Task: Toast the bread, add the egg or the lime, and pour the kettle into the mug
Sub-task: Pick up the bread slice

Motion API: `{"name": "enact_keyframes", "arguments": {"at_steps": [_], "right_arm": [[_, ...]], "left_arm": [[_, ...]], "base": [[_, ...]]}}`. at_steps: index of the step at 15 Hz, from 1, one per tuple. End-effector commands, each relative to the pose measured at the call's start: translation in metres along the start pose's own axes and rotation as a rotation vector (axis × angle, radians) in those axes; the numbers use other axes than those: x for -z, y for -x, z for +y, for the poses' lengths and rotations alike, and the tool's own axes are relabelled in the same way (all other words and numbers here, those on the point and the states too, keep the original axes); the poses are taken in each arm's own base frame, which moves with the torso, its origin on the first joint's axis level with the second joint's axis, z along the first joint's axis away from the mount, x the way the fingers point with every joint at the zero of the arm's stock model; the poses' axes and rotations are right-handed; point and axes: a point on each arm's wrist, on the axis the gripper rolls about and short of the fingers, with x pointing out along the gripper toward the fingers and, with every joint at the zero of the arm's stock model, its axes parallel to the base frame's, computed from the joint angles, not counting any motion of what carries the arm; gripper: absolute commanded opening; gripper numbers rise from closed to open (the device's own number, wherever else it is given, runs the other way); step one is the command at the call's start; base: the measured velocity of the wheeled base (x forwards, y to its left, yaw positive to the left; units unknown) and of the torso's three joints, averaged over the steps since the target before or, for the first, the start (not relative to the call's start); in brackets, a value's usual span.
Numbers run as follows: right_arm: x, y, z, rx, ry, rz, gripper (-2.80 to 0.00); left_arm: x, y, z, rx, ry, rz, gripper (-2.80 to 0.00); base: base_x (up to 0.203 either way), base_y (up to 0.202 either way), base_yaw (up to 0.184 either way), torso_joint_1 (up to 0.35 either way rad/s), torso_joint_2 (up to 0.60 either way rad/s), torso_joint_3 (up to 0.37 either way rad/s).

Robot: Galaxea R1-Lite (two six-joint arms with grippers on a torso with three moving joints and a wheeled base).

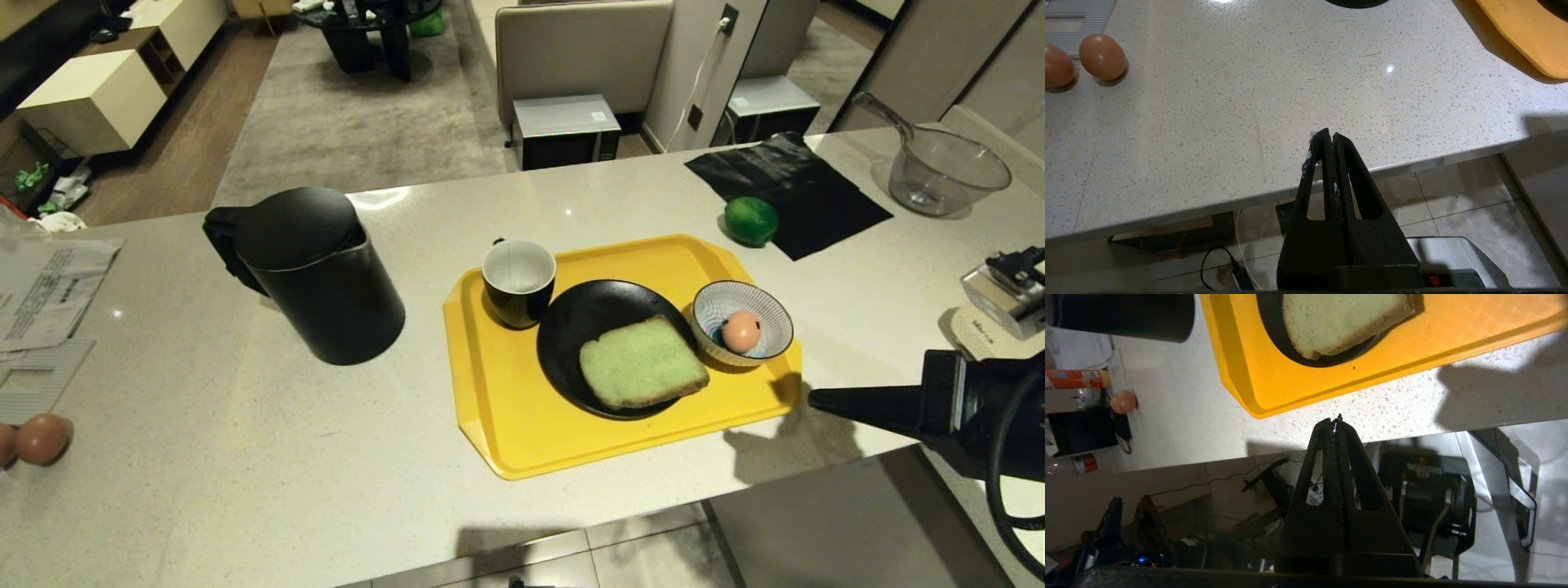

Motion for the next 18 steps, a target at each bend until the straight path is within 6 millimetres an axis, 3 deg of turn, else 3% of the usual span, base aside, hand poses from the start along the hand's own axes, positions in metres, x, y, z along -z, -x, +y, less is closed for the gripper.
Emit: {"name": "enact_keyframes", "arguments": {"at_steps": [1, 7, 11, 14, 18], "right_arm": [[-0.001, 0.005, 0.003, -0.02, 0.003, -0.01, -2.8], [-0.034, 0.003, 0.027, -0.037, 0.024, -0.021, -2.8], [-0.053, 0.021, 0.043, 0.088, 0.055, 0.054, -2.8], [-0.046, 0.035, 0.041, 0.16, 0.045, 0.124, -2.8], [-0.026, 0.027, 0.024, 0.21, 0.015, 0.203, -2.8]], "left_arm": [[0.0, 0.0, 0.0, -0.001, 0.0, -0.001, -2.8], [0.0, 0.0, 0.0, -0.001, 0.0, -0.001, -2.8], [0.0, 0.0, 0.0, -0.001, 0.0, -0.001, -2.8], [0.0, 0.0, 0.0, -0.001, 0.0, -0.001, -2.8], [0.0, 0.0, 0.0, -0.001, 0.0, -0.001, -2.8]], "base": [[0.0, 0.0, 0.0, 0.0, 0.0, 0.0], [0.0, 0.0, 0.0, 0.0, 0.0, 0.0], [0.0, 0.0, 0.0, 0.0, 0.0, 0.0], [0.0, 0.0, 0.0, 0.0, 0.0, 0.0], [0.0, 0.0, 0.0, 0.0, 0.0, 0.0]]}}
